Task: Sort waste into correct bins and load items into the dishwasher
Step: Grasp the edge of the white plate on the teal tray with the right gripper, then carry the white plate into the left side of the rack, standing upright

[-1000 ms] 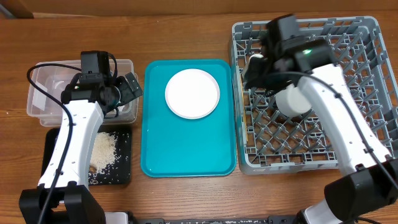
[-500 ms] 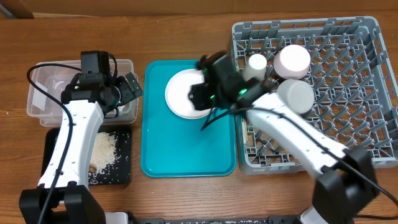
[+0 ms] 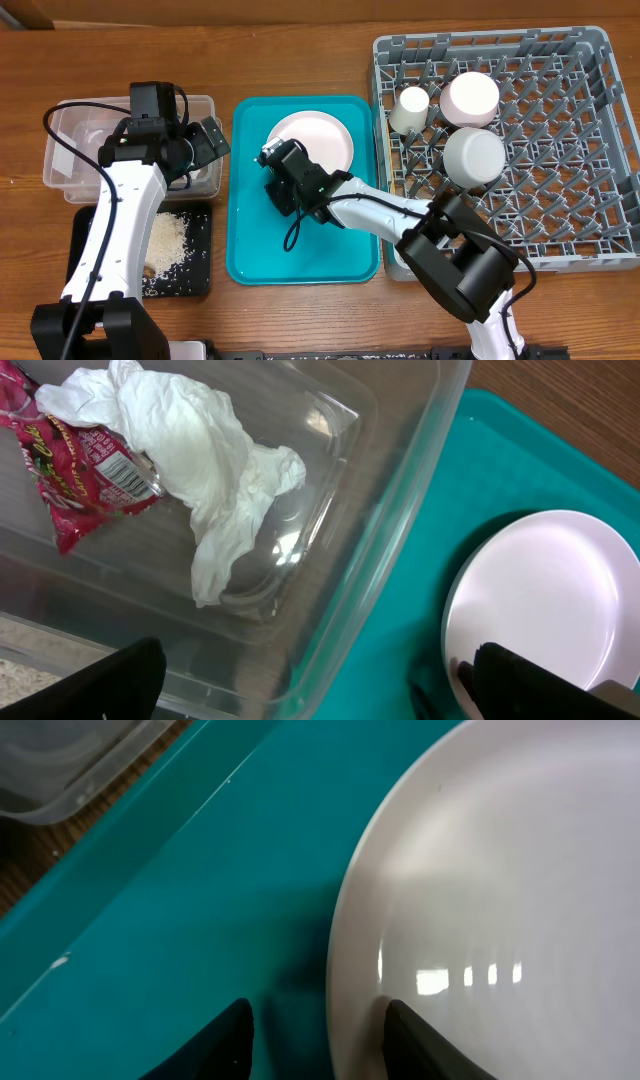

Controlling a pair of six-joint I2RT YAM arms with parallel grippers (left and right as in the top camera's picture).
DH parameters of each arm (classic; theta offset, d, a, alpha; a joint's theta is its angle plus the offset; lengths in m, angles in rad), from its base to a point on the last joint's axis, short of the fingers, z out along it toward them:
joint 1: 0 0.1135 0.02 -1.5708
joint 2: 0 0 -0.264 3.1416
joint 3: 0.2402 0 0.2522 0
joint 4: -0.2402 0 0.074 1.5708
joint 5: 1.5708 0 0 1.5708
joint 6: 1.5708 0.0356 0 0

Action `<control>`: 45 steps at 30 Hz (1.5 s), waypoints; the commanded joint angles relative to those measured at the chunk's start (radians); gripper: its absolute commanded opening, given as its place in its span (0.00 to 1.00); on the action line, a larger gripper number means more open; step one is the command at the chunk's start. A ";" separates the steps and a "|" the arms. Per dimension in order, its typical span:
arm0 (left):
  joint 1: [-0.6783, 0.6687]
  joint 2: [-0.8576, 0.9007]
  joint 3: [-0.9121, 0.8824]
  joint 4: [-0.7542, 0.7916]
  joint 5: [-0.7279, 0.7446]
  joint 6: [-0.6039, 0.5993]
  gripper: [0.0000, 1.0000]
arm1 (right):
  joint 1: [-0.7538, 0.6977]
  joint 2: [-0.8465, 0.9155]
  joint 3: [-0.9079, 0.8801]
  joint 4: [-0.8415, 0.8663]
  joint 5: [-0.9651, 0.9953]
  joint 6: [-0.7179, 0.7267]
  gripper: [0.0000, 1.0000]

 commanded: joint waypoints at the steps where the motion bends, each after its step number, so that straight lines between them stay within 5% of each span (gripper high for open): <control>1: -0.007 0.007 0.009 0.004 -0.013 -0.011 1.00 | -0.005 0.006 -0.003 0.001 0.034 -0.037 0.44; 8: -0.007 0.007 0.009 0.004 -0.013 -0.011 1.00 | -0.005 0.006 -0.003 -0.105 0.034 -0.037 0.43; 10: -0.007 0.007 0.009 0.004 -0.013 -0.011 1.00 | -0.005 0.006 -0.003 -0.139 0.033 -0.037 0.27; 19: -0.007 0.007 0.009 0.004 -0.013 -0.011 1.00 | -0.002 -0.021 0.000 -0.193 0.029 -0.036 0.04; 29: -0.007 0.007 0.009 0.004 -0.013 -0.011 1.00 | -0.002 -0.253 0.018 -0.257 -0.188 0.000 0.04; 35: -0.007 0.007 0.009 0.004 -0.013 -0.011 1.00 | -0.033 -0.493 0.018 -0.311 -0.214 0.148 0.04; 40: -0.007 0.007 0.009 0.004 -0.013 -0.011 1.00 | -0.143 -0.646 0.018 -0.400 -0.283 0.254 0.04; 45: -0.007 0.007 0.009 0.004 -0.013 -0.011 1.00 | -0.323 -0.666 0.018 -0.450 -0.599 0.299 0.04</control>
